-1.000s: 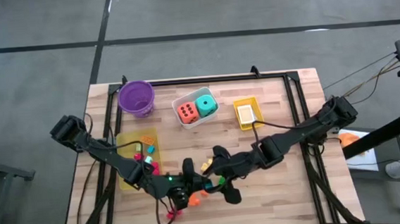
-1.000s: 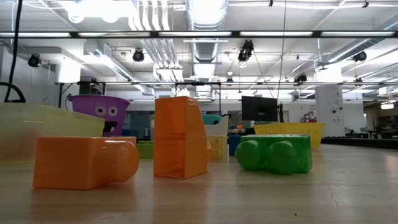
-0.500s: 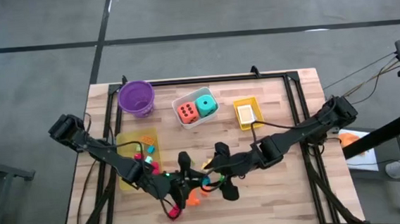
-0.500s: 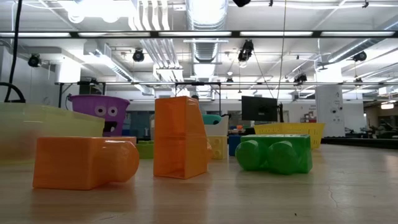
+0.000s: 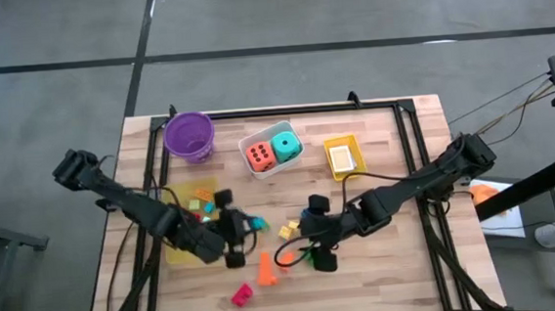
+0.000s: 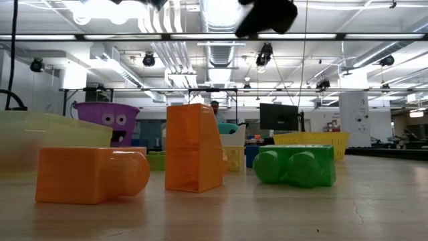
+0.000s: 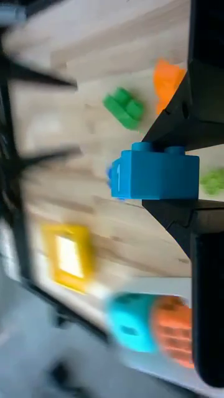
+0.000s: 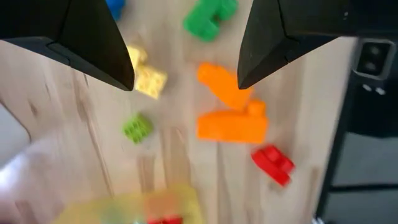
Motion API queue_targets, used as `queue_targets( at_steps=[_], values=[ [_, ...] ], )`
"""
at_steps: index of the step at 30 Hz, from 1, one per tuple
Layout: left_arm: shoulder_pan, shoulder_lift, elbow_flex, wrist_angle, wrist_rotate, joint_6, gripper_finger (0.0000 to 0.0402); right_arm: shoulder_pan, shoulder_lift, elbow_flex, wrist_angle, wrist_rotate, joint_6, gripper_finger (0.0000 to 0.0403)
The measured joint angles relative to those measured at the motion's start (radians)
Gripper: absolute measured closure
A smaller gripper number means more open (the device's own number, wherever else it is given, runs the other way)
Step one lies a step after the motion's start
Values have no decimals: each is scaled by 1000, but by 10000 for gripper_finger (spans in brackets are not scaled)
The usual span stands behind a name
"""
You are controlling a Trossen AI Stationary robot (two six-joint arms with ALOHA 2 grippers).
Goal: Pick & Place Toys
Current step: Put the light blue game piece into the light yellow bin
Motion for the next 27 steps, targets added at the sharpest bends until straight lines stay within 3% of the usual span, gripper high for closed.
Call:
queue_targets(
  at_steps=[5,10,15,22,27],
  values=[
    [62,-71,0,-301,23,-342,317,0,0,-74,25,56,1,120],
    [167,-86,0,-566,274,-544,317,-1,0,-158,126,150,14,120],
    [208,-63,-1,-708,377,-584,317,0,0,-229,191,205,-3,120],
    [214,-61,-3,-716,473,-510,317,-7,0,-303,192,205,123,120],
    [213,-60,-49,-708,511,-452,317,-10,-3,-286,168,207,126,120]
  ],
)
